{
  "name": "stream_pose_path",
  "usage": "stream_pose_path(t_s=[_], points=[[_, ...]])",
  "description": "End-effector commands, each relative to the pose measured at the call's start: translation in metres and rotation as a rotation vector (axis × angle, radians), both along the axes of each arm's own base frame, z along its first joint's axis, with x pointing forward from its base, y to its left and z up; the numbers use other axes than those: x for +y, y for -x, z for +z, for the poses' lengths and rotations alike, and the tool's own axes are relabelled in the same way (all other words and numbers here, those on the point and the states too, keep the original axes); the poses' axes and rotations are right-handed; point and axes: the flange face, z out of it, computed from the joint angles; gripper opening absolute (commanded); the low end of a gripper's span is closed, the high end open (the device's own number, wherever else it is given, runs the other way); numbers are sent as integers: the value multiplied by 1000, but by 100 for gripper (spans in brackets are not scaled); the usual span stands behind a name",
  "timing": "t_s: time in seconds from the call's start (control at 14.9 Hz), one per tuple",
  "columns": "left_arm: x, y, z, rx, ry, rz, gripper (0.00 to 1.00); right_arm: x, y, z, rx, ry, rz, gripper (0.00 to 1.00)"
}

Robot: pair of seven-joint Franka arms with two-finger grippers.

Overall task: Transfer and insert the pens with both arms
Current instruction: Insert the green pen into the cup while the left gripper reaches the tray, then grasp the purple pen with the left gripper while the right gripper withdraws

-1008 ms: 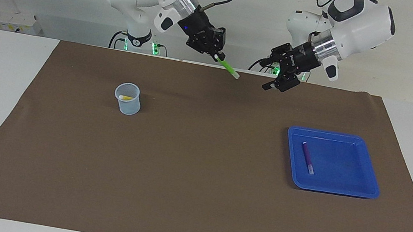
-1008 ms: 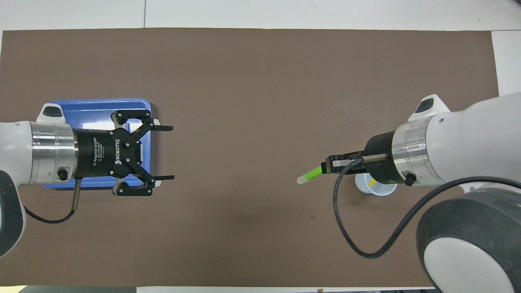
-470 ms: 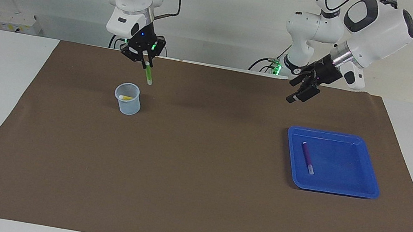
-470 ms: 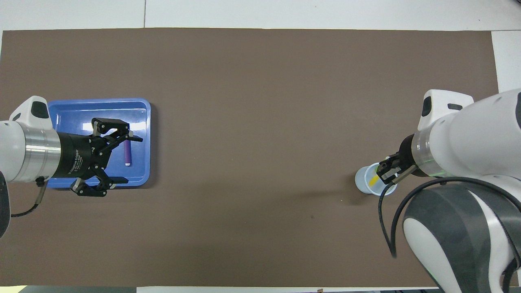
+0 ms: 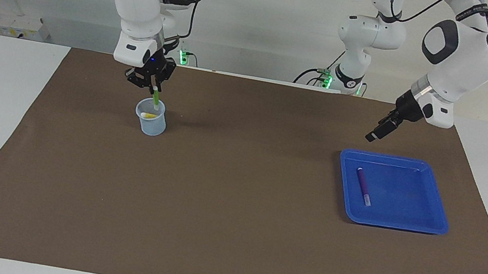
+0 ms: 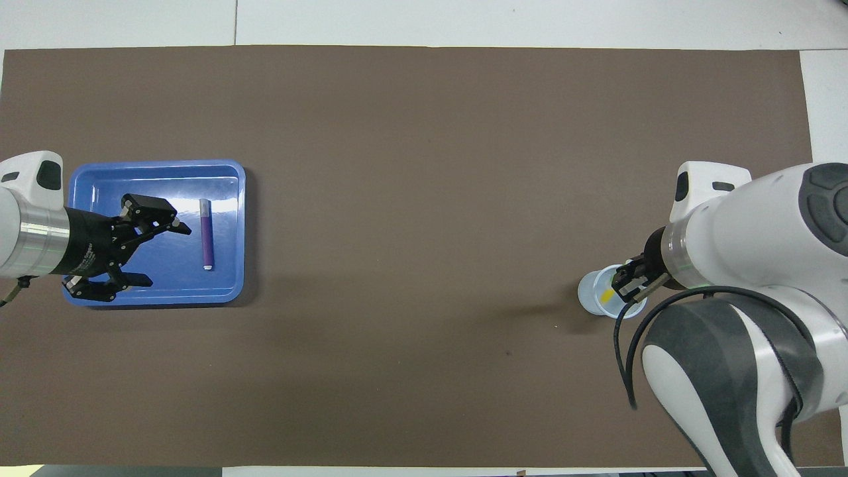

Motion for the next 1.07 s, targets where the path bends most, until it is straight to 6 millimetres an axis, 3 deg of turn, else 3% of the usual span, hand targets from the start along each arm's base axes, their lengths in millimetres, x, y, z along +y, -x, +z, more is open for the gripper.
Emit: stream_pose_path(t_s=[0.0,0.07,0.13,0.2,0.34,0.4,0.54,0.67,0.74,0.81,0.87,1.01], points=[[15,-17,-35,-4,-75,-186,100,-15,2,-20,-6,14,31,0],[23,-24,-47,-14,-85,-221,100,-15,4,-27,-1,15,28,0],[30,-31,-60,-28,-87,-260,100,-15,7,-30,5,17,26,9],[32,-37,-72,-48,-86,-322,100,-16,7,-29,5,17,24,33],[35,-50,-99,-77,-112,-434,100,-15,7,-30,7,18,26,94],[36,-56,-112,-91,-137,-464,100,-16,7,-29,9,17,27,100],[35,-62,-132,-91,-142,-509,100,-18,4,-21,11,12,24,100],[33,-65,-149,-92,-148,-587,100,-13,0,24,5,-17,9,100],[31,-66,-156,-85,-153,-609,100,-2,-4,61,-14,-103,-6,100],[28,-67,-164,-76,-158,-633,100,3,-4,83,9,-179,-24,100],[28,-68,-172,-69,-163,-659,100,6,-7,99,52,-273,-56,100],[26,-68,-180,-63,-156,-696,100,-2,-14,109,108,-470,-205,100]])
